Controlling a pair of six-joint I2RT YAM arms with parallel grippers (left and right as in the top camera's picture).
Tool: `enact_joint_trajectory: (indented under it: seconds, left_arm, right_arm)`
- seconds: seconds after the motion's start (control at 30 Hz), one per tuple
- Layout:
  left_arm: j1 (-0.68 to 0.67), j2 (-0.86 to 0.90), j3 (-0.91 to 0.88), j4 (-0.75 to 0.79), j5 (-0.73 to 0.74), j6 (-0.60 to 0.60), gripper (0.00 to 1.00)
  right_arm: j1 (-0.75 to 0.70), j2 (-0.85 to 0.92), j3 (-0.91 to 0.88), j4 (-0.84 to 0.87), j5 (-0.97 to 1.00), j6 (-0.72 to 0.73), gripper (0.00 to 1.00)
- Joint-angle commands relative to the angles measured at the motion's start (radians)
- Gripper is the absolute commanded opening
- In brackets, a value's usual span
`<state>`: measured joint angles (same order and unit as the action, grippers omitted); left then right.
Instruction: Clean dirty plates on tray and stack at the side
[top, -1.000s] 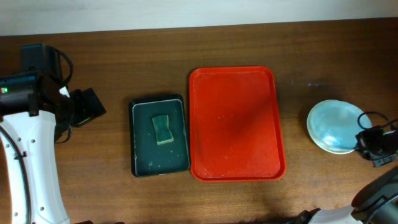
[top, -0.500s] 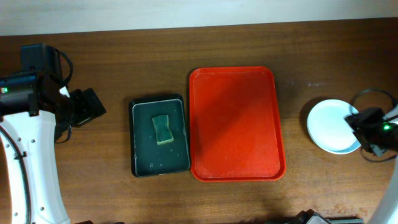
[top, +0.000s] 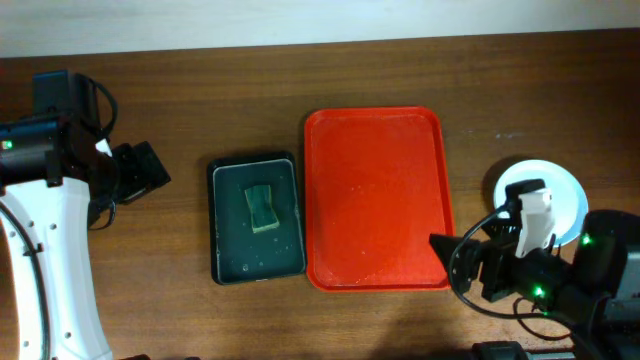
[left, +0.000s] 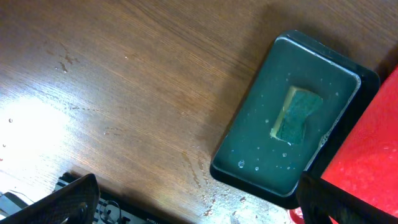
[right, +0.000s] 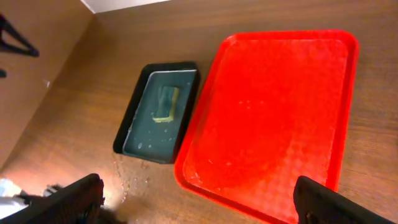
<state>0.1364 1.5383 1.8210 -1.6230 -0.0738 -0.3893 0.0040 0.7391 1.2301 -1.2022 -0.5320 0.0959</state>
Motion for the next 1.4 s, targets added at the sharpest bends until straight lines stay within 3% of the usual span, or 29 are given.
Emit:
enact_joint_trajectory:
  seconds: [0.0,0.13,0.3,0.57,0.73,0.93,1.37]
  left_arm:
    - [0.004,-0.013,0.003,0.001,0.007,0.001,1.0]
    - [0.004,-0.013,0.003,0.001,0.007,0.001,0.99]
    - [0.004,-0.013,0.003,0.001,0.006,0.001,0.99]
    - [0.004,-0.013,0.003,0.001,0.006,0.001,0.99]
    - [0.004,-0.013,0.003,0.001,0.007,0.001,0.99]
    - [0.004,-0.013,0.003,0.001,0.007,0.001,0.99]
    - [0.004,-0.013,0.003,0.001,0.007,0.001,0.99]
  right_arm:
    - [0.017,0.003,0.008,-0.014,0.067,-0.014,0.98]
    - [0.047,-0.016,0.008,0.029,0.186,-0.159,0.98]
    - [0.112,-0.183,-0.119,0.285,0.232,-0.41,0.98]
    - [0.113,-0.542,-0.668,0.567,0.315,-0.402,0.98]
    - [0.113,-0.727,-0.997,0.832,0.308,-0.341,0.98]
    - [0.113,-0.736,-1.227,1.223,0.273,-0.342,0.98]
    - [0.107,-0.732,-1.225,1.147,0.275,-0.342,0.98]
